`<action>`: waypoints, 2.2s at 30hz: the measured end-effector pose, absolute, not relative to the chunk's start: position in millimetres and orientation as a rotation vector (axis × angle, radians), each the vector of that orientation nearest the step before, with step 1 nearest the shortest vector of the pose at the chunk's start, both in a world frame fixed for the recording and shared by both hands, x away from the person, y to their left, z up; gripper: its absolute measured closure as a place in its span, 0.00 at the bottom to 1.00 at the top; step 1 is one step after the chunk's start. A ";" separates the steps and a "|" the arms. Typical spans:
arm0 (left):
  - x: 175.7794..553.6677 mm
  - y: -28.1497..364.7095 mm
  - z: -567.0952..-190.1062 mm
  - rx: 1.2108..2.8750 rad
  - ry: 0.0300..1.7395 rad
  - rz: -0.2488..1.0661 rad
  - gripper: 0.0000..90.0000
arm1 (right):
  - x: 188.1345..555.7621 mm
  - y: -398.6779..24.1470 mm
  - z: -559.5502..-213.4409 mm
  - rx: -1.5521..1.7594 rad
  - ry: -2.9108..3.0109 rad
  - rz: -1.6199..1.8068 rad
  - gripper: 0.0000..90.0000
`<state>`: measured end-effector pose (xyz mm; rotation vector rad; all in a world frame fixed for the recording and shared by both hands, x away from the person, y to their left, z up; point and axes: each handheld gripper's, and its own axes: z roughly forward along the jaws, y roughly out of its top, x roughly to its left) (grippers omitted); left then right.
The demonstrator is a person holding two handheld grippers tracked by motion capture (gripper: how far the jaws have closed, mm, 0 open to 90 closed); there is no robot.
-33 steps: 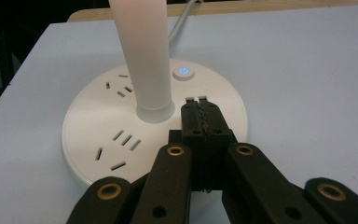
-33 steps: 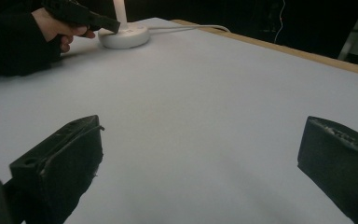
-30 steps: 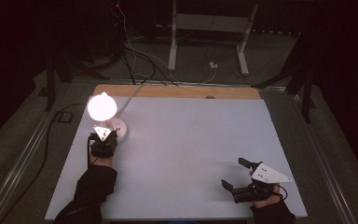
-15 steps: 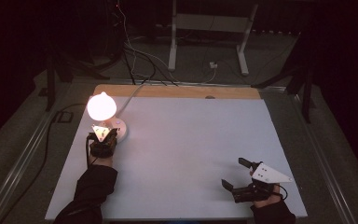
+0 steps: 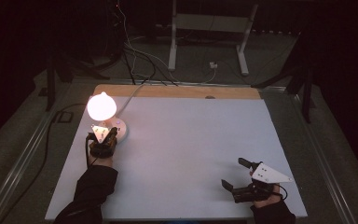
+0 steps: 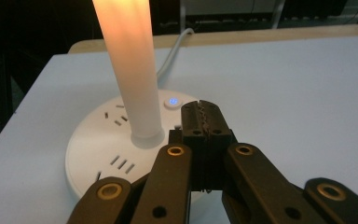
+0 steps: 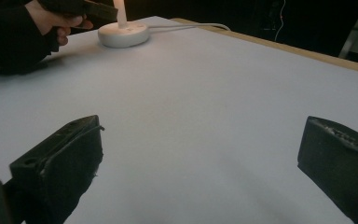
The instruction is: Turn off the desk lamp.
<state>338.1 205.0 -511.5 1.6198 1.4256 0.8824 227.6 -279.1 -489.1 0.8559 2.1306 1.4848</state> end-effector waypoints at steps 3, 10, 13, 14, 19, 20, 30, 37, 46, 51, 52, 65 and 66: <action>339.9 207.4 -515.0 1.625 1.441 0.870 1.00 | 227.7 -279.3 -489.3 0.859 2.132 1.483 0.00; 341.8 207.3 -520.9 1.647 1.452 0.864 1.00 | 227.7 -279.1 -489.1 0.857 2.131 1.485 0.00; 341.9 205.8 -522.1 1.660 1.453 0.866 1.00 | 227.7 -279.3 -489.2 0.859 2.132 1.484 0.00; 342.1 205.5 -522.6 1.661 1.454 0.864 1.00 | 227.7 -279.3 -489.3 0.859 2.132 1.482 0.00; 342.6 206.3 -524.0 1.665 1.462 0.859 1.00 | 227.8 -279.0 -489.4 0.857 2.134 1.483 0.00; 342.6 206.4 -524.1 1.665 1.461 0.859 1.00 | 227.8 -279.0 -489.4 0.857 2.134 1.483 0.00; 342.7 206.0 -524.3 1.671 1.460 0.861 1.00 | 227.7 -278.9 -489.4 0.857 2.136 1.483 0.00; 343.4 206.3 -524.2 1.683 1.458 0.862 1.00 | 228.0 -278.9 -489.5 0.860 2.138 1.482 0.00; 341.0 206.4 -518.9 1.665 1.417 0.855 1.00 | 228.0 -279.0 -489.6 0.861 2.140 1.481 0.00; 333.6 203.3 -503.3 1.622 1.379 0.897 1.00 | 228.5 -279.7 -489.7 0.864 2.138 1.483 0.00; 332.2 203.6 -501.7 1.613 1.378 0.895 1.00 | 228.1 -279.5 -489.6 0.864 2.138 1.482 0.00; 332.6 205.5 -504.4 1.610 1.394 0.889 1.00 | 228.2 -279.6 -489.6 0.863 2.139 1.481 0.00; 333.3 206.1 -505.6 1.608 1.400 0.884 1.00 | 228.1 -279.5 -489.6 0.863 2.139 1.481 0.00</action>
